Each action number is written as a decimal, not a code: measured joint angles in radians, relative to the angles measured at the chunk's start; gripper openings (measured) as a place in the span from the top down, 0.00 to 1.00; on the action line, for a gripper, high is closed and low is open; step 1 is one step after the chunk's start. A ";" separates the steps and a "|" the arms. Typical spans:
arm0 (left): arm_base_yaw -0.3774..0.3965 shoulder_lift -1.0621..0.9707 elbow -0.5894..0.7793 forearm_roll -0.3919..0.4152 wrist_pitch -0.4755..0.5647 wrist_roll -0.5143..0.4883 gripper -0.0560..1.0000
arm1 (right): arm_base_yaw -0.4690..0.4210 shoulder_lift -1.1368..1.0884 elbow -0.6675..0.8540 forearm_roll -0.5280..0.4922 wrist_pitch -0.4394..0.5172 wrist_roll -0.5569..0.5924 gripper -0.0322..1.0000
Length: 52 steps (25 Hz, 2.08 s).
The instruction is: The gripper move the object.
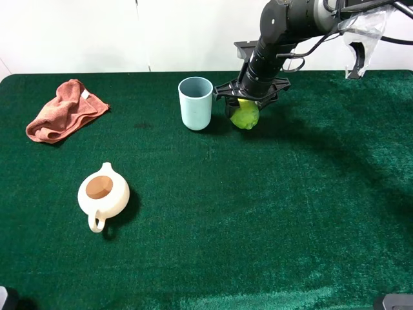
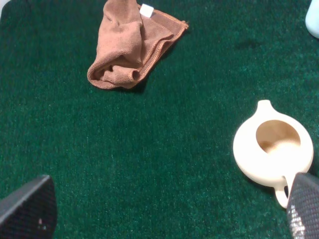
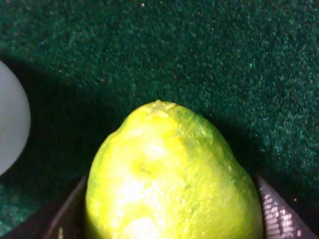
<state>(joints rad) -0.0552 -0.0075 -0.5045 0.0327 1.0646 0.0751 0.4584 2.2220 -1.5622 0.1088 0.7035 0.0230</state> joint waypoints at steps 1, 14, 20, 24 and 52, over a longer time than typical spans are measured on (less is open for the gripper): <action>0.000 0.000 0.000 0.000 0.000 0.000 0.07 | 0.000 0.000 0.000 0.001 0.000 0.000 0.51; 0.000 0.000 0.000 0.000 0.000 0.000 0.07 | 0.000 0.000 0.000 -0.017 -0.001 0.020 0.31; 0.000 0.000 0.000 0.000 0.000 0.000 0.07 | 0.000 -0.001 0.000 -0.020 0.004 0.022 0.30; 0.000 0.000 0.000 0.000 0.000 0.000 0.07 | 0.000 -0.012 0.000 -0.023 0.012 0.022 0.30; 0.000 0.000 0.000 0.000 0.000 0.000 0.07 | 0.000 -0.486 0.044 -0.088 0.504 0.035 0.30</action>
<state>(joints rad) -0.0552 -0.0075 -0.5045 0.0327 1.0646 0.0751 0.4584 1.7359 -1.5179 0.0206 1.2077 0.0579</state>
